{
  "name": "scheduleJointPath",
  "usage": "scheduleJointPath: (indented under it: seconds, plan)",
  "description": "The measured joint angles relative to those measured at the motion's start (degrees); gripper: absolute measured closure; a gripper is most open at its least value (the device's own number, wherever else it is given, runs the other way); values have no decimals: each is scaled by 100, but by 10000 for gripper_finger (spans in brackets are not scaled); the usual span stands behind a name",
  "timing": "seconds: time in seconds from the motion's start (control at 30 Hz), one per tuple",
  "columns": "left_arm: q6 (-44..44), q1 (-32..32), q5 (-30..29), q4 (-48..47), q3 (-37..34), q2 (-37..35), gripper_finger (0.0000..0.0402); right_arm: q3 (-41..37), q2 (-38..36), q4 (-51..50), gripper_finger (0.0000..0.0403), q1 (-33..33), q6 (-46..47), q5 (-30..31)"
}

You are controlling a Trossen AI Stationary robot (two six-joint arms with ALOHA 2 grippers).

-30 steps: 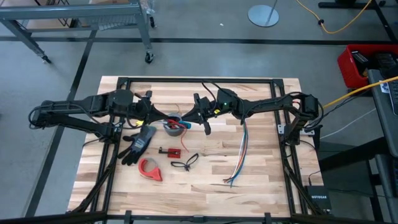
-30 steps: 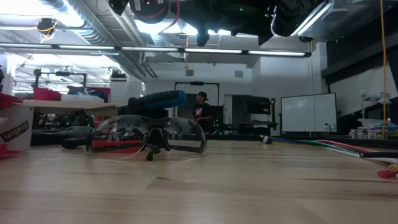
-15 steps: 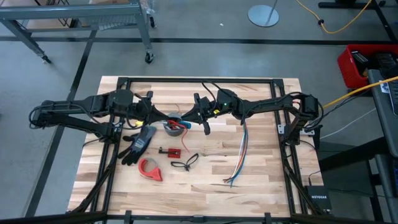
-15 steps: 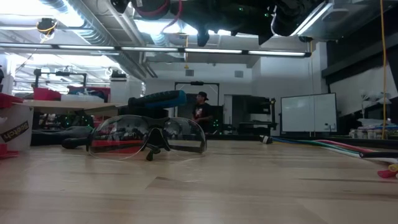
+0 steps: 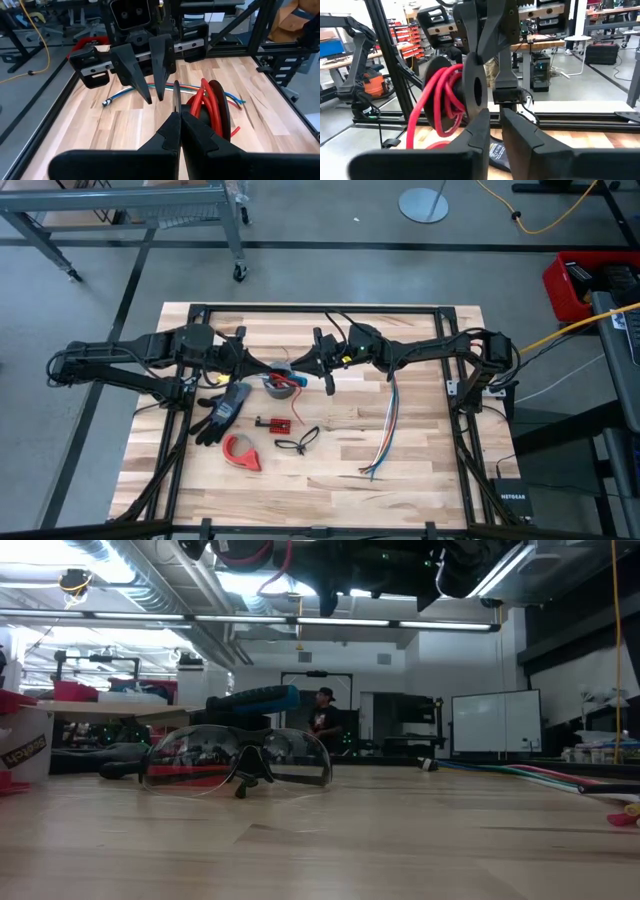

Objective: Coil cords
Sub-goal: Coil the red wire into the black spool

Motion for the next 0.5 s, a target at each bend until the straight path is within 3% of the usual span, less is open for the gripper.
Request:
scheduleJointPath:
  seconds: [0.33, 0.5]
  plan:
    - [19, 1, 0, -48, 0, 0, 401, 0, 0, 12, 234, 4, 21, 238]
    - [19, 1, 0, -57, 0, -2, 401, 0, 0, 14, 206, 34, 50, 145]
